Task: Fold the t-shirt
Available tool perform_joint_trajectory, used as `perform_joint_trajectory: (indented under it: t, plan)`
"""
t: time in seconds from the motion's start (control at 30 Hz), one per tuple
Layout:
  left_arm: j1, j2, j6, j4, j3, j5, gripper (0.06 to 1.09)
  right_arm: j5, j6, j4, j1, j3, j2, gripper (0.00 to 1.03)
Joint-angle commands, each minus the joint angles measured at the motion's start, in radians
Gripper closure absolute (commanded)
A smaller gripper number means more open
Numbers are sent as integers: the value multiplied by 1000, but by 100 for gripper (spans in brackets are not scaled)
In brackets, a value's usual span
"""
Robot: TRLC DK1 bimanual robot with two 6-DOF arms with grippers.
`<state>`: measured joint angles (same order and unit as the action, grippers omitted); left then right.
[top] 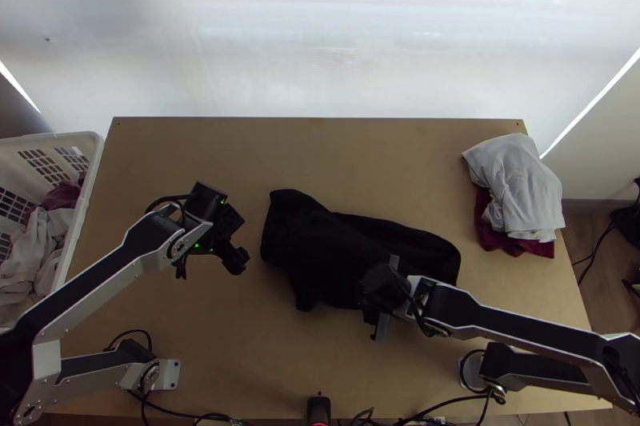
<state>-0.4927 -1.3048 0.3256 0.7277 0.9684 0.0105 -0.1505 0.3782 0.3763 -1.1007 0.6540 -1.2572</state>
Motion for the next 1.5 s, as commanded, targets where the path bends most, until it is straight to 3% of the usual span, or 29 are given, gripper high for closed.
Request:
perform_joint_trajectory:
  t: [0.0, 0.1, 0.4, 0.5, 0.57, 0.77, 1.03, 1.47]
  plan:
    - [3, 12, 0, -1, -13, 0, 11, -1, -2, -8, -5, -11, -16, 43]
    - [6, 15, 0, -1, -13, 0, 11, -3, -1, -33, -5, -19, -19, 52]
    - [13, 36, 0, -1, -31, 0, 11, -14, 1, -71, -5, -54, -33, 60]
    - [14, 38, 0, -1, -30, 0, 11, -14, 8, -86, -5, -56, -21, 87]
    - [14, 38, 0, -1, -30, 0, 11, -14, 27, -103, -5, -54, -11, 99]
    - [-3, 38, -8, -2, -36, 2, 11, -21, 25, -91, -4, -25, 51, 100]
    - [-35, 39, -5, -7, -37, 0, 11, -37, -48, 35, 70, 144, 197, 100]
    - [-133, -14, -5, -63, -20, -14, 11, -38, -59, 202, 297, 391, 294, 100]
